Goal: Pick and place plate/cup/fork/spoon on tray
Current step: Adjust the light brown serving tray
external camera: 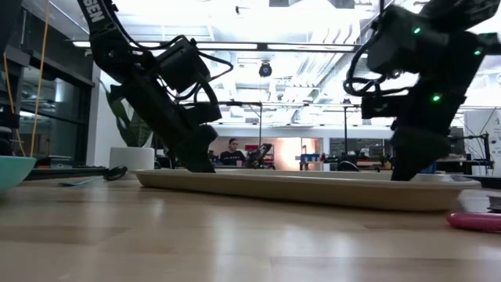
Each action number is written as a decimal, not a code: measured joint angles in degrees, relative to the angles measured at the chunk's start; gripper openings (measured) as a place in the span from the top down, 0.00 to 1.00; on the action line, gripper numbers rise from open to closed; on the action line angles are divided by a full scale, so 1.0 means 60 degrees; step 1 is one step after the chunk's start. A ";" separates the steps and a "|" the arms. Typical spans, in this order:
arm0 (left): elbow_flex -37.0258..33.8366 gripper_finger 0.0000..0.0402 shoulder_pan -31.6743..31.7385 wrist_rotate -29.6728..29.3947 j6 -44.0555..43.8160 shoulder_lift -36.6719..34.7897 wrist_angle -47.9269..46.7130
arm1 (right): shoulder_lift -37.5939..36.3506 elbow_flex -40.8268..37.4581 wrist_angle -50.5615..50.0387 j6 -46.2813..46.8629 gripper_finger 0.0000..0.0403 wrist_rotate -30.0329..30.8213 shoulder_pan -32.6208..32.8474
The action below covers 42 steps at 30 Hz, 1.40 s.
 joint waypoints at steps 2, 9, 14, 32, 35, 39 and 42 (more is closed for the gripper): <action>0.0000 1.00 -0.0088 0.0096 -0.0015 0.0004 0.0019 | 0.0015 -0.0004 0.0087 -0.0118 1.00 0.0221 -0.0248; -0.0004 1.00 -0.0426 0.0703 -0.0380 0.0004 0.0138 | 0.0015 -0.0006 0.0650 -0.0534 1.00 0.0355 -0.1247; -0.0007 1.00 -0.0735 0.1054 -0.0642 0.0004 0.0192 | 0.0015 -0.0004 0.1191 -0.0859 1.00 0.0752 -0.1831; -0.0029 1.00 -0.0590 0.1242 -0.0774 0.0025 0.0466 | -0.1299 0.0007 0.1579 -0.2090 1.00 -0.2681 -0.0829; -0.0029 1.00 -0.0510 0.1215 -0.0771 0.0025 0.0480 | -0.1450 0.0014 0.1566 -0.1468 1.00 -0.3707 0.0047; -0.0029 1.00 -0.0506 0.1144 -0.0774 0.0025 0.0536 | -0.1290 0.0014 0.1324 -0.0341 1.00 -0.3798 0.1070; -0.0029 1.00 -0.0502 0.1118 -0.0833 0.0025 0.0609 | -0.1025 -0.0171 0.1101 0.0559 1.00 -0.3785 0.1582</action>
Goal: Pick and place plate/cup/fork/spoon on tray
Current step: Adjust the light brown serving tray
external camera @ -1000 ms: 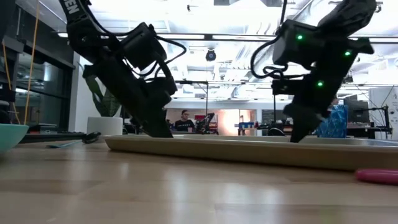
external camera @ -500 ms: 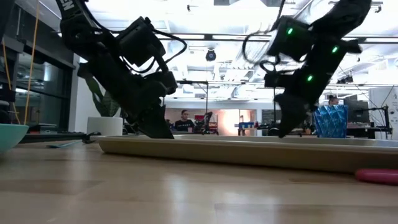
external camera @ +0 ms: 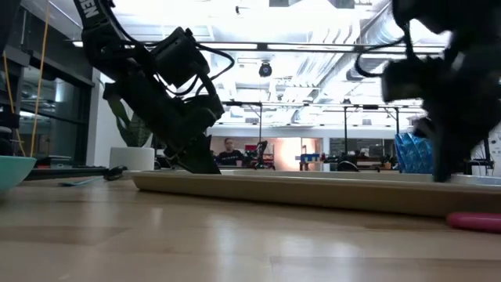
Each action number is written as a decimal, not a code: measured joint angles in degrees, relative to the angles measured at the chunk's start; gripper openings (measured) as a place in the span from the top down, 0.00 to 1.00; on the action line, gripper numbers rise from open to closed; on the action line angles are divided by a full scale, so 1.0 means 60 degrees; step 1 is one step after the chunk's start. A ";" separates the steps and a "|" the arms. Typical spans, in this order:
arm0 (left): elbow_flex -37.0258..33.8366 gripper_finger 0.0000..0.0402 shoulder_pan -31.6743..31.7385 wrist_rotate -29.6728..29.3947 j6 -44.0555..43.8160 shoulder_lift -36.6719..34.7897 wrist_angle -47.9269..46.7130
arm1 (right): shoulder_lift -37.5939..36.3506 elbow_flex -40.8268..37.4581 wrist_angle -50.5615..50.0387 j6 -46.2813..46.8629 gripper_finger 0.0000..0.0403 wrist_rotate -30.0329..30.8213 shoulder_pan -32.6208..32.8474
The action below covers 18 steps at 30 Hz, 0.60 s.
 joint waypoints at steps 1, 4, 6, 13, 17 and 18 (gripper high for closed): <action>0.0000 1.00 0.0000 -0.0010 0.0000 0.0000 0.0014 | 0.0077 -0.0109 0.0000 0.0233 1.00 0.0003 0.0130; 0.0000 1.00 0.0004 -0.0023 -0.0007 0.0000 0.0075 | 0.0096 -0.0371 0.0113 0.0749 1.00 0.0149 0.0361; 0.0000 1.00 0.0007 -0.0023 -0.0009 0.0004 0.0113 | 0.0085 -0.0445 0.0062 0.0886 1.00 0.0362 0.0398; 0.0000 1.00 -0.0079 0.0253 -0.0323 0.0004 0.0140 | 0.0077 -0.0442 -0.1003 0.0725 1.00 0.0938 -0.0133; 0.0000 1.00 -0.0260 0.0266 -0.0504 -0.0011 0.0051 | 0.0074 -0.0448 -0.1451 0.0367 1.00 0.1192 -0.0724; 0.0000 1.00 -0.0307 0.0290 -0.0523 -0.0011 0.0029 | 0.0074 -0.0448 -0.1502 0.0226 1.00 0.1254 -0.0866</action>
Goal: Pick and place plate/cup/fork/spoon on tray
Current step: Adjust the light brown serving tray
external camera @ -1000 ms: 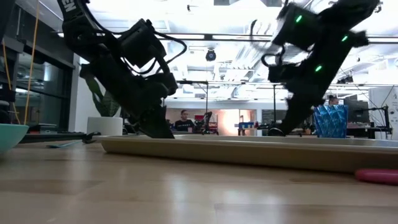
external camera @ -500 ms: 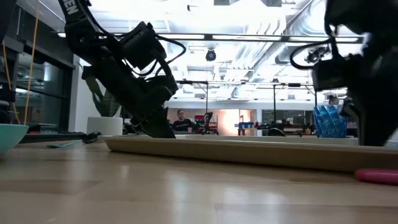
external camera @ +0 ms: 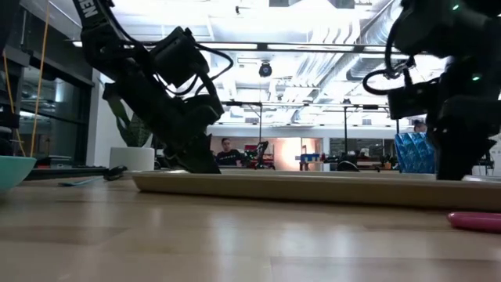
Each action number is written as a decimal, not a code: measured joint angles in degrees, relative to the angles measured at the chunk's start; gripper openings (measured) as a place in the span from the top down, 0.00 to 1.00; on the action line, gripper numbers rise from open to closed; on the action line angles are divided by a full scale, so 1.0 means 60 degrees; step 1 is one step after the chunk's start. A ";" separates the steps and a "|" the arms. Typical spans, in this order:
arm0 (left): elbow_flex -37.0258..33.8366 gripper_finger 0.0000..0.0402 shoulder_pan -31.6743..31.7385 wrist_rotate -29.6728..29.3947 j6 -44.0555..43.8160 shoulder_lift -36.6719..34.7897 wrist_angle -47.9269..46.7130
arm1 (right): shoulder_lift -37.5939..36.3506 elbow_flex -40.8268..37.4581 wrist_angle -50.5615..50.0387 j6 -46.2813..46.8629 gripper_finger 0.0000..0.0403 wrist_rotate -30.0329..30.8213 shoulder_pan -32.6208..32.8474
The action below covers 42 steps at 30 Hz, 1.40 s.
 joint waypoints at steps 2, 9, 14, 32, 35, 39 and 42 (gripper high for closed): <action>0.0000 1.00 -0.0113 0.0036 -0.0024 0.0000 -0.0055 | 0.0000 -0.0010 -0.0094 -0.0225 1.00 0.0172 -0.0304; 0.0004 1.00 -0.0427 0.0232 -0.0242 0.0000 -0.0056 | 0.0047 -0.0055 -0.0094 -0.1051 1.00 0.1424 -0.1432; 0.0015 1.00 -0.0534 0.0332 -0.0257 0.0011 0.0087 | 0.0073 -0.0066 0.0178 -0.1663 1.00 0.2038 -0.2325; 0.0011 1.00 0.0174 0.0140 0.0588 0.0000 -0.0120 | 0.0036 -0.0044 0.0417 -0.0800 1.00 0.1182 -0.1854; 0.0011 1.00 0.0231 0.0105 0.0588 0.0000 -0.0135 | 0.0036 -0.0044 0.0424 -0.0775 1.00 0.1184 -0.1696; 0.0011 1.00 0.0231 0.0078 0.0545 0.0000 -0.0112 | 0.0040 -0.0044 0.0428 -0.0778 1.00 0.1327 -0.1675; 0.0004 1.00 0.0231 0.0099 0.0600 -0.0046 -0.0074 | 0.0012 -0.0026 0.0384 -0.1037 1.00 0.1340 -0.1674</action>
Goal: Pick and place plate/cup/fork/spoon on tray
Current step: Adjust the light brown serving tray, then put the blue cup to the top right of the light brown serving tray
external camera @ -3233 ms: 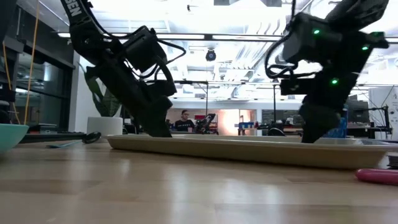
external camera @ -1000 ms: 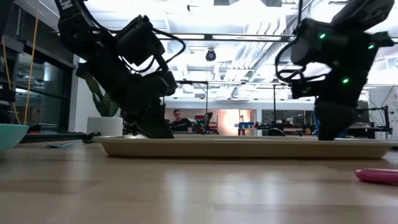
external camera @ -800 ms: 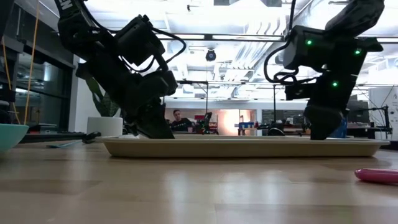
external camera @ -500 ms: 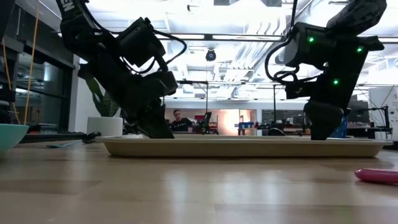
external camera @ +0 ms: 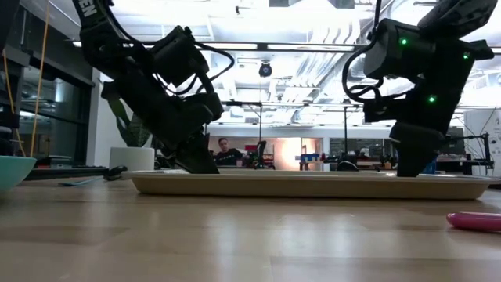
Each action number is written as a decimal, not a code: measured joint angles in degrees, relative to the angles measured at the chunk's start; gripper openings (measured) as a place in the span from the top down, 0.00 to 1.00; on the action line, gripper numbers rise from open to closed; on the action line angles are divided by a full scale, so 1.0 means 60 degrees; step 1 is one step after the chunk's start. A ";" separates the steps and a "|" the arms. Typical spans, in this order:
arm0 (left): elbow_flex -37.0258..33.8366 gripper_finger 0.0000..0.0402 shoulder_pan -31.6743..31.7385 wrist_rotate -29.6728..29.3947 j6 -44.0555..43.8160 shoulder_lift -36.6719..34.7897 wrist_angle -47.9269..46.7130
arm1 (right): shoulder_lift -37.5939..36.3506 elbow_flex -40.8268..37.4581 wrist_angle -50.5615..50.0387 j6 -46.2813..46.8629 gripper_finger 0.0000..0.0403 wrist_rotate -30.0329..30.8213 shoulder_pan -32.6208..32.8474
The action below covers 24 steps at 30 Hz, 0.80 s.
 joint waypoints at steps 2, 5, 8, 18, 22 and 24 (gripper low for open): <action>-0.0007 1.00 0.0010 0.0097 0.0255 -0.0164 -0.0058 | -0.0063 0.0057 -0.0173 -0.0067 1.00 -0.0002 0.0052; -0.0047 1.00 0.0011 0.0160 0.0481 -0.0635 -0.0302 | -0.0451 0.0170 -0.0443 -0.0250 1.00 -0.0057 0.0196; -0.0010 1.00 0.0011 0.0168 0.0838 -0.1530 -0.0261 | -0.1090 0.0187 -0.0476 -0.0448 1.00 -0.0006 0.0321; -0.0718 1.00 -0.0387 0.0078 0.2140 -0.5013 0.0577 | -0.3494 0.0190 0.0072 -0.0882 1.00 0.1517 0.1112; -0.2036 1.00 -0.0490 0.0075 0.2422 -0.6181 0.3162 | -0.4217 0.0190 0.0762 -0.1577 1.00 0.2431 0.1436; -0.2615 1.00 -0.0419 -0.0103 0.2419 -0.6664 0.3966 | -0.4509 0.0198 0.1122 -0.1919 1.00 0.3005 0.1532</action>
